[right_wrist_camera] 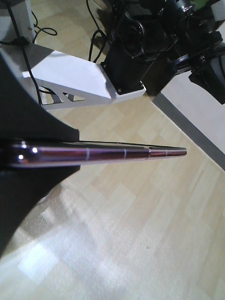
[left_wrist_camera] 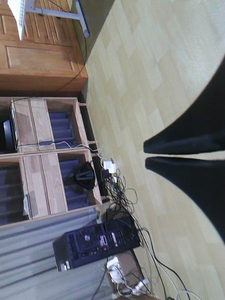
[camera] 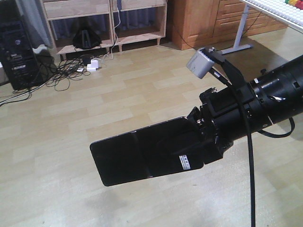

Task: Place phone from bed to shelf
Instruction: 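Keep holding the phone while driving to the wooden shelf unit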

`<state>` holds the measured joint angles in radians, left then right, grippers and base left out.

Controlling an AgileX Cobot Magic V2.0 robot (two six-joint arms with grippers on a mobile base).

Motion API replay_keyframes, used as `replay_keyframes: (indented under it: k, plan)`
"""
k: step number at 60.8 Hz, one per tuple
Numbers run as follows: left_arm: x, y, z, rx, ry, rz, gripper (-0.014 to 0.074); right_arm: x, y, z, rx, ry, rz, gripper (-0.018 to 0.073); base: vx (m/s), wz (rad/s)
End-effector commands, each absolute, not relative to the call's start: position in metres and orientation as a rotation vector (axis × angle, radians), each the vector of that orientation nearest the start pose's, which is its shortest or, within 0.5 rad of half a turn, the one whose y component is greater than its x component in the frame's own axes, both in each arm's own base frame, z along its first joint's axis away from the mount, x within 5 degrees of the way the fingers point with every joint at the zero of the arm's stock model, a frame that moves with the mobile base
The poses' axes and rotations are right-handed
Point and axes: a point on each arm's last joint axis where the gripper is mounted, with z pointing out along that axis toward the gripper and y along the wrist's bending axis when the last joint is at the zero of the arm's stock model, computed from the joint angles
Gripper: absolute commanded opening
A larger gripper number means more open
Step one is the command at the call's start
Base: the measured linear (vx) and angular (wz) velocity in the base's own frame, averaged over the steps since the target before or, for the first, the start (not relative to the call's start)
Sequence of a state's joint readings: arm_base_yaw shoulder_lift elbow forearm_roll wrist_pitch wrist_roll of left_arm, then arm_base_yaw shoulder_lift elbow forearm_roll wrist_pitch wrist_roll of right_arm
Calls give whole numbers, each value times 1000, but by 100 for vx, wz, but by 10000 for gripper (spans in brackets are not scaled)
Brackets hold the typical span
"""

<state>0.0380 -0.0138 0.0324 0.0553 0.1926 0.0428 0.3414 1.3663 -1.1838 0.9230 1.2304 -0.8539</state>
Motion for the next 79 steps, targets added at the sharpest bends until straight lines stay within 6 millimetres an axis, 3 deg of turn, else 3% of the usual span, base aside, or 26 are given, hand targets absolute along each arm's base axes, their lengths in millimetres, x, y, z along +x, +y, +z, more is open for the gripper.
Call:
replay_keyframes:
  k: [1,79]
  plan:
    - [55,3,201,36,1590,104,1,207,151,372,-1179,2099,1189,-1,37,-12]
    - [55,3,201,36,1590,104,1,207,151,372,-1180,2100,1189,-1,39,-11]
